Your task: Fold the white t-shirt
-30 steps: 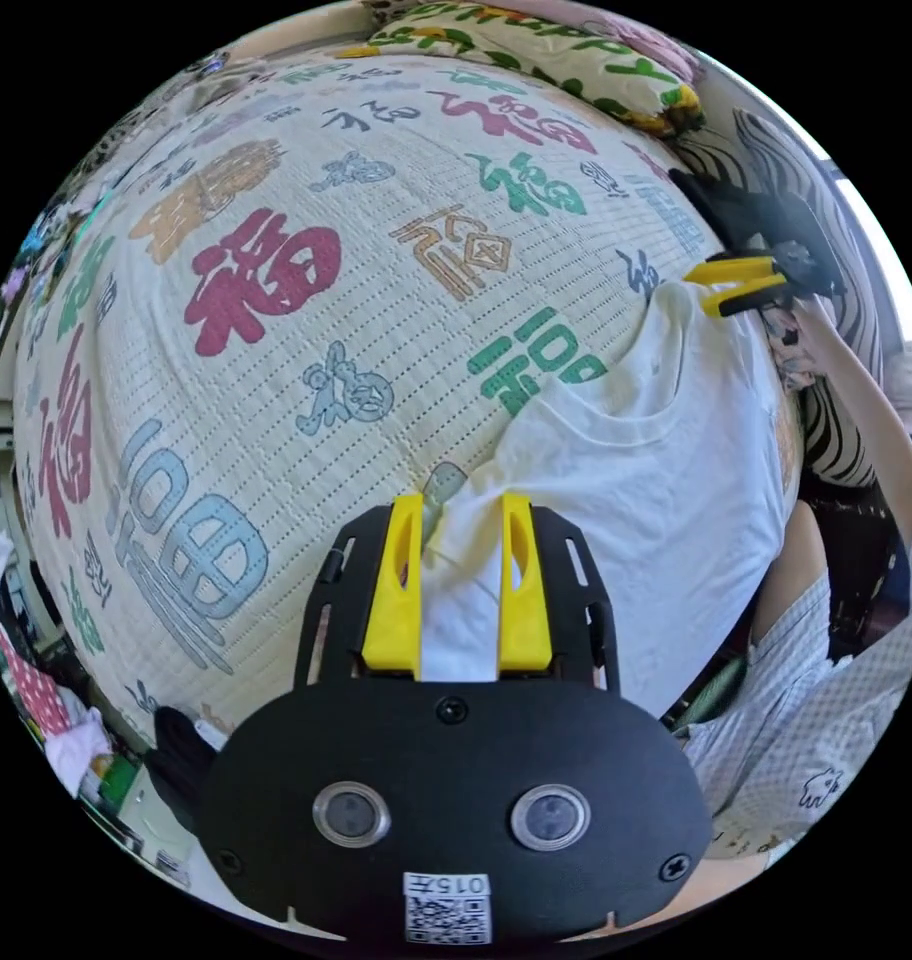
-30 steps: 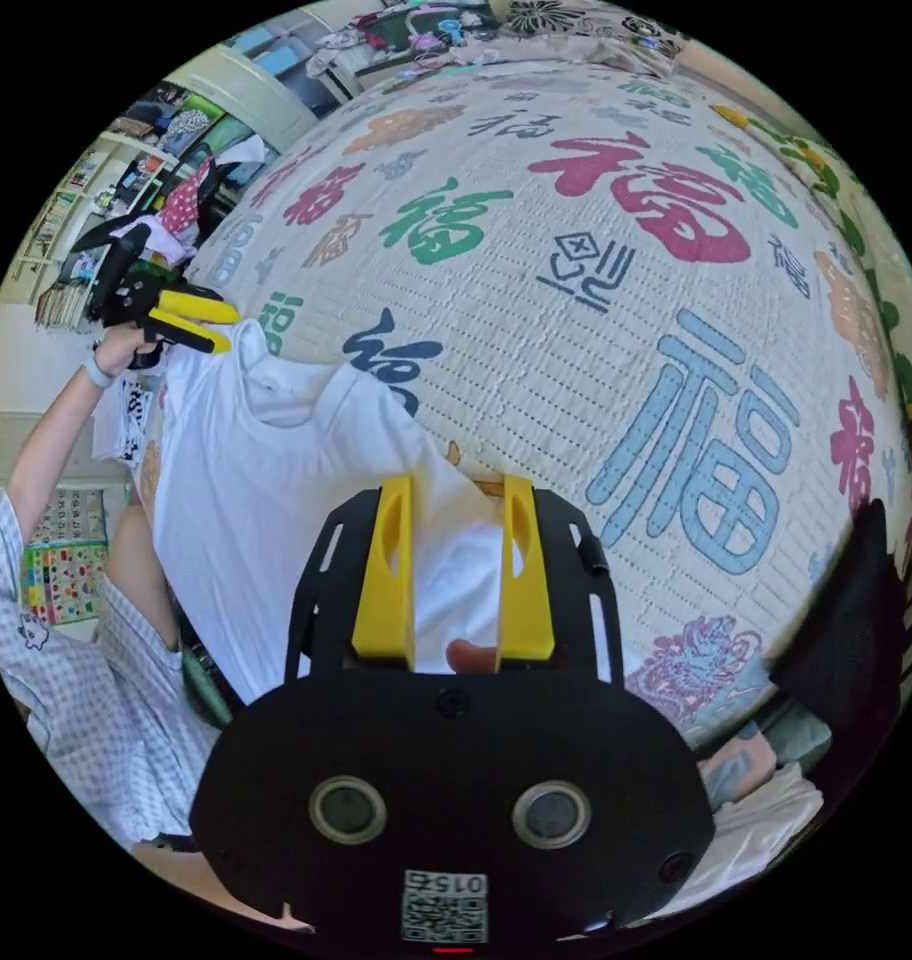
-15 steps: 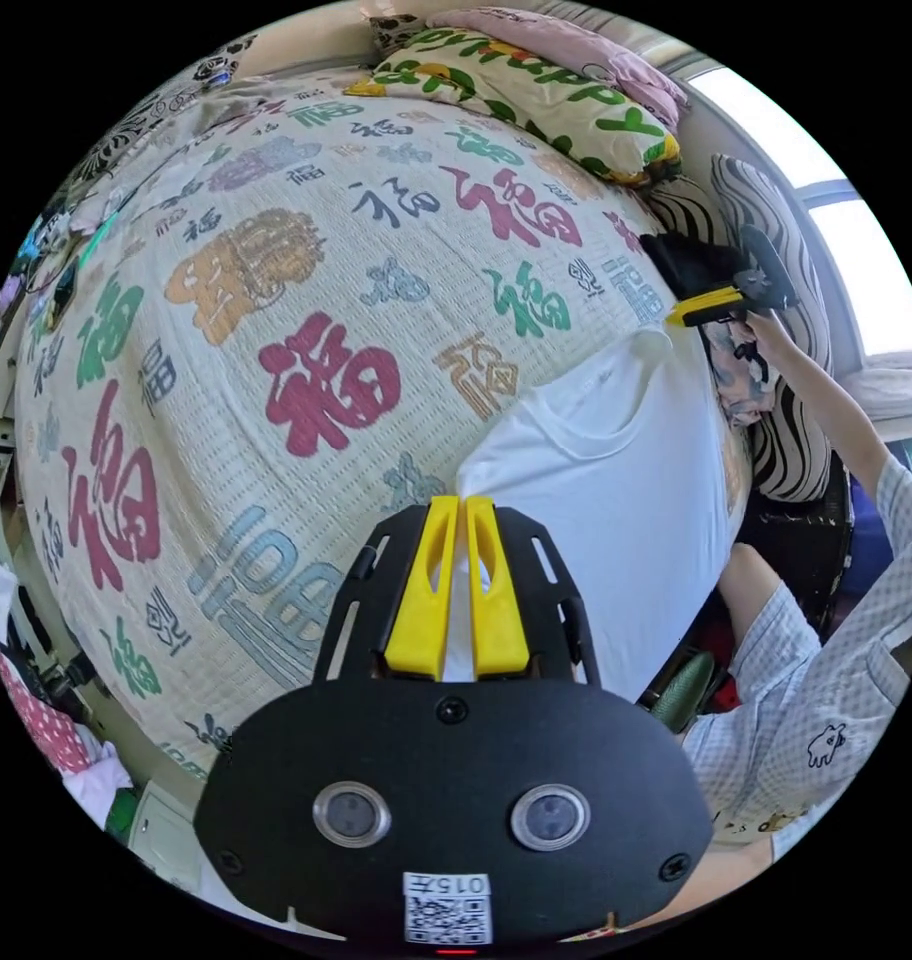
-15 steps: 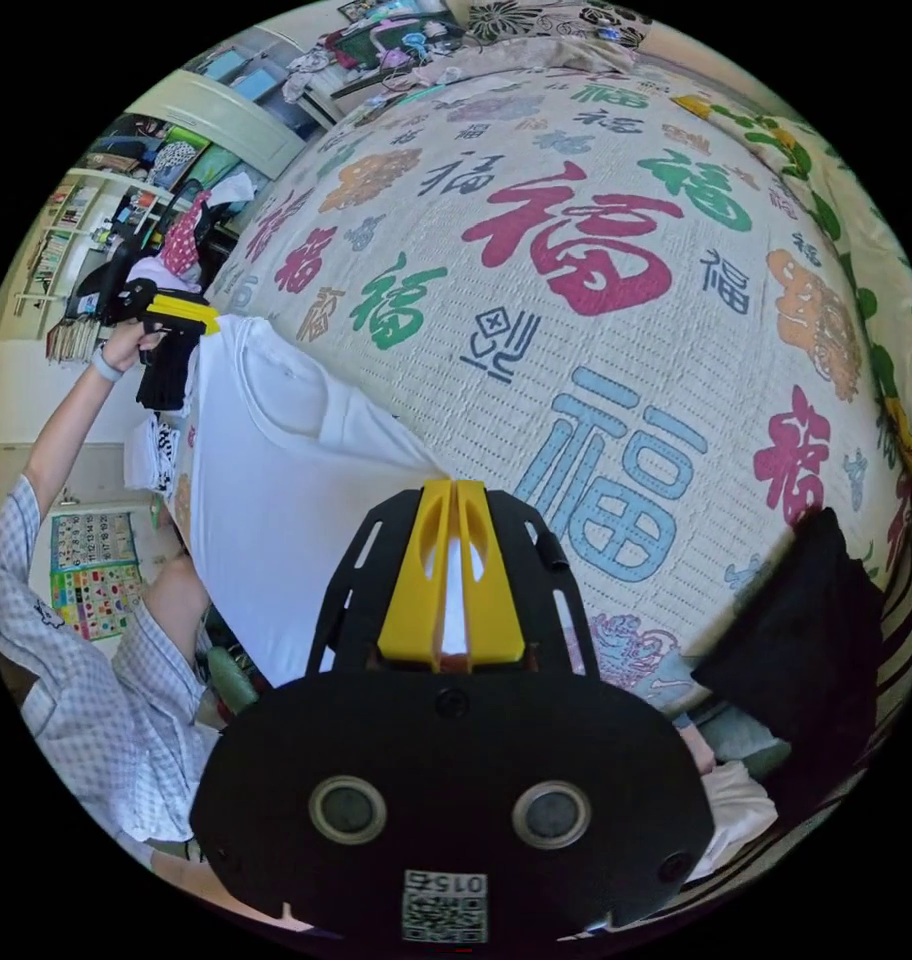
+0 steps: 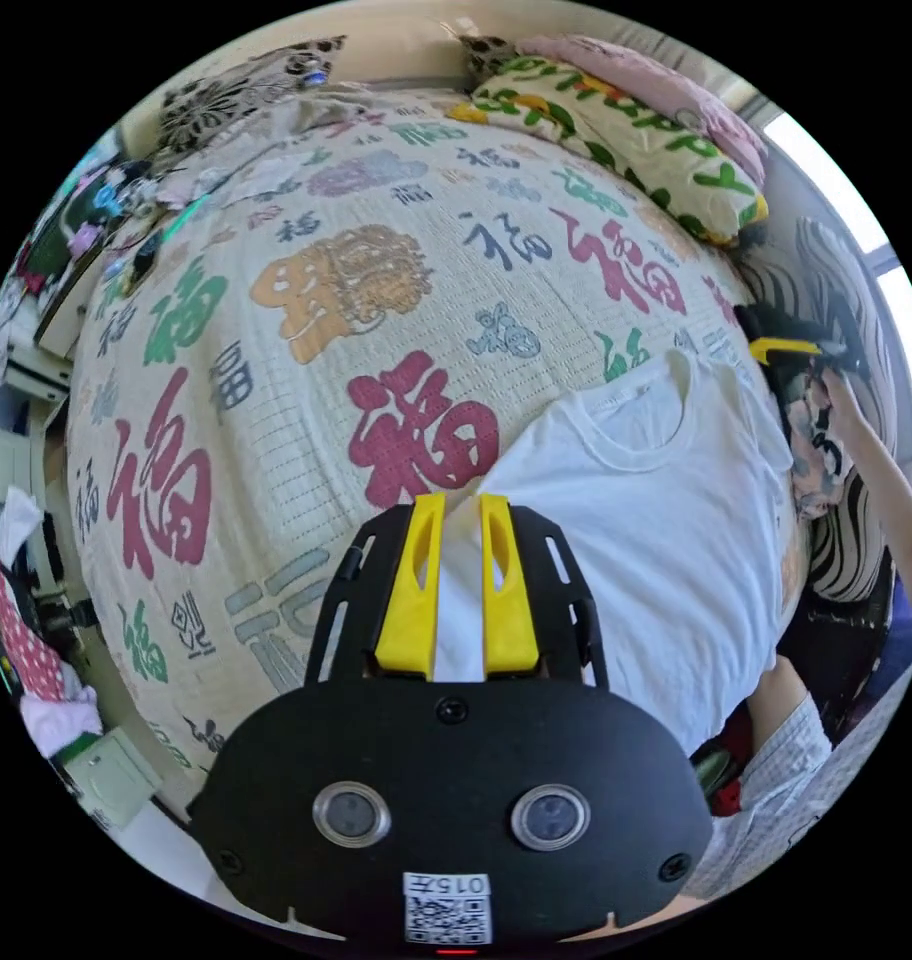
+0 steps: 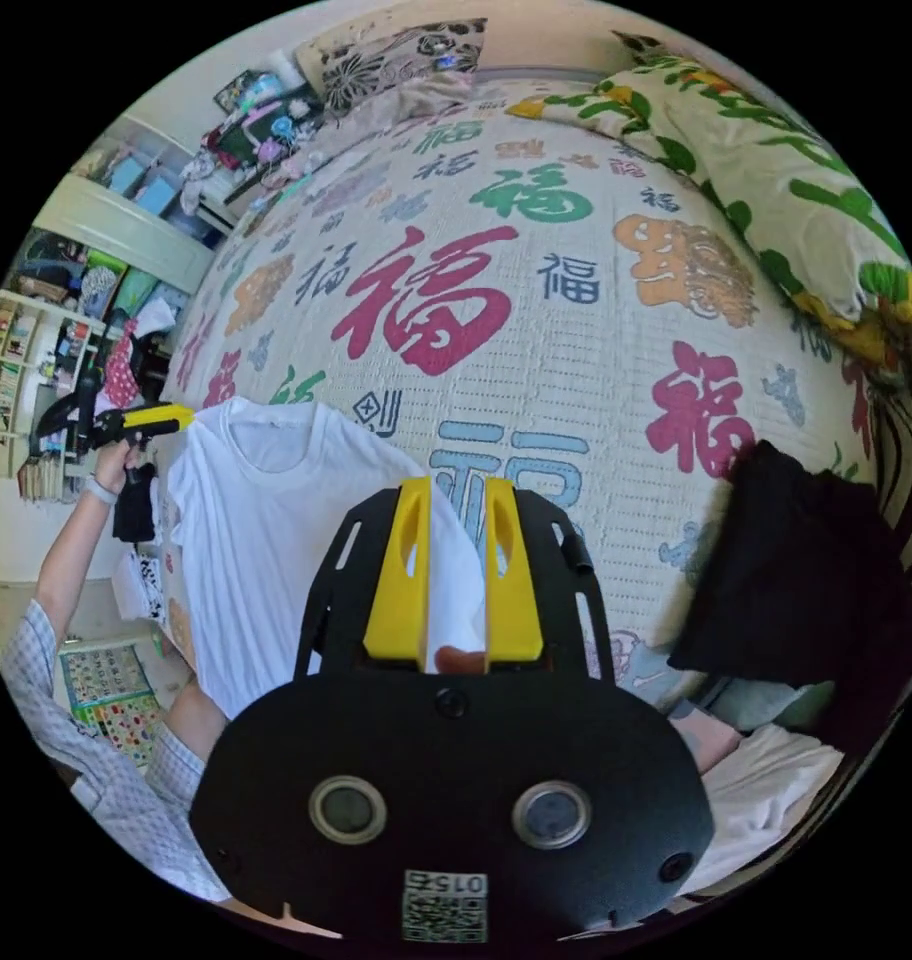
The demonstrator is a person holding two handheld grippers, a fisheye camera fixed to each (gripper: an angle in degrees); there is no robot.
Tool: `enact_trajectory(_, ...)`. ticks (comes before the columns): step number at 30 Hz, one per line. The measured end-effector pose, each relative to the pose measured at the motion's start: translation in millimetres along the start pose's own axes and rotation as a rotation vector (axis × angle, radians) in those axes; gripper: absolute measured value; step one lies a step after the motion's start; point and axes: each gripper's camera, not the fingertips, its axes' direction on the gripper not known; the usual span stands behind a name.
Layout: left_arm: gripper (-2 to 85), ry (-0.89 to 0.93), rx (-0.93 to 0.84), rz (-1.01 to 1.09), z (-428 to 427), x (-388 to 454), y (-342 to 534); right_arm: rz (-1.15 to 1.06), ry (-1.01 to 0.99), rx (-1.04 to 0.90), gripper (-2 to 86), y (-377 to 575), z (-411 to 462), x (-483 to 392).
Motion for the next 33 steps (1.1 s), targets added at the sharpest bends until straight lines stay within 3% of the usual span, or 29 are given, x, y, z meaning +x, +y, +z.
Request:
enact_trajectory(5,6.5,0.049,0.097,0.005,-33,35,68,0.086,-0.176,-0.041,10.5,69,-8,47)
enact_trajectory(10,6.9,0.526,0.098,0.002,19,147,96,0.150,-0.325,-0.103,8.6,80,21,80)
enact_trajectory(12,6.9,0.751,0.088,-0.139,68,197,99,0.118,-0.342,-0.147,7.5,75,30,80)
enact_trajectory(14,7.1,0.820,0.074,-0.228,96,228,97,0.087,-0.356,-0.183,5.1,71,37,78)
enact_trajectory(20,7.7,0.727,0.053,-0.445,137,260,88,0.028,-0.354,-0.169,0.2,65,26,85)
enact_trajectory(24,1.9,0.745,0.105,-0.542,135,255,92,0.007,-0.298,-0.108,-0.3,63,5,98)
enact_trajectory(33,0.3,0.810,0.168,-0.662,131,261,105,-0.023,-0.193,-0.099,-0.3,56,8,109)
